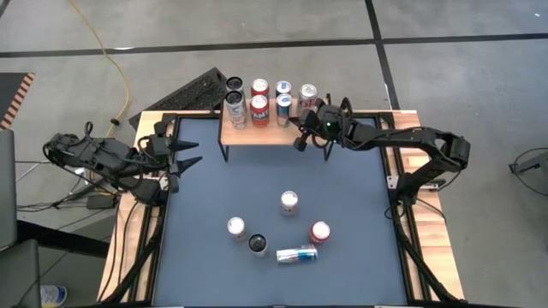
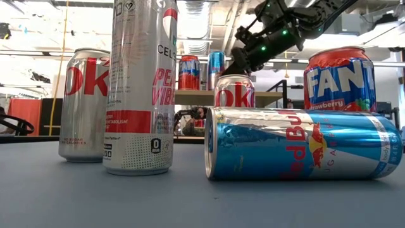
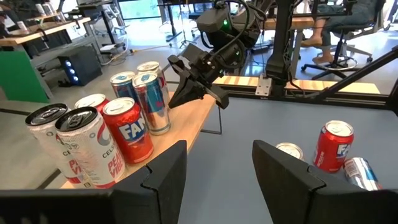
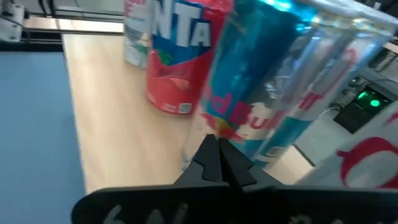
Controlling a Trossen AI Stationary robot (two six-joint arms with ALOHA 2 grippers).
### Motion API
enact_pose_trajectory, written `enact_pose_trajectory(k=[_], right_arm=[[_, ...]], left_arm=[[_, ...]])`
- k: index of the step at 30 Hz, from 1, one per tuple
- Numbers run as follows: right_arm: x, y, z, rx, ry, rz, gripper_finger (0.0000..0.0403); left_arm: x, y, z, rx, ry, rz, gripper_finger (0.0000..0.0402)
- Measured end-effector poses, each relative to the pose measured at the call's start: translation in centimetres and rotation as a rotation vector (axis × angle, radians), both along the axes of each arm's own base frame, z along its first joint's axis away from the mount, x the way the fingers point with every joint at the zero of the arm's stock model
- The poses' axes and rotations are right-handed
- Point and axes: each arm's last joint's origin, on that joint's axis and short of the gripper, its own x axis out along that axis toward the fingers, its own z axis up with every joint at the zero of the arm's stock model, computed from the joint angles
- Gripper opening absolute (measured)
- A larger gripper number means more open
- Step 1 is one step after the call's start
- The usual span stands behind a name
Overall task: Place canned beverage on shelf
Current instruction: Adjust the blue soda can
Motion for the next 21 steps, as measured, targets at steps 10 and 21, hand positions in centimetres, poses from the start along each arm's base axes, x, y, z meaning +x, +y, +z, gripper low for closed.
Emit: enact_pose_trajectory(k=[10,21], right_arm=[[0.1,0.6,-0.2,-0.008,0.03,-0.054,0.0],[0.4,-0.1,-1.3,-0.011,0.07,-0.122,0.0]], left_arm=[[0.0,0.0,0.0,-0.001,0.0,0.0,0.0174],[0.0,0.0,0.0,0.0,0.0,0.0,0.0174]])
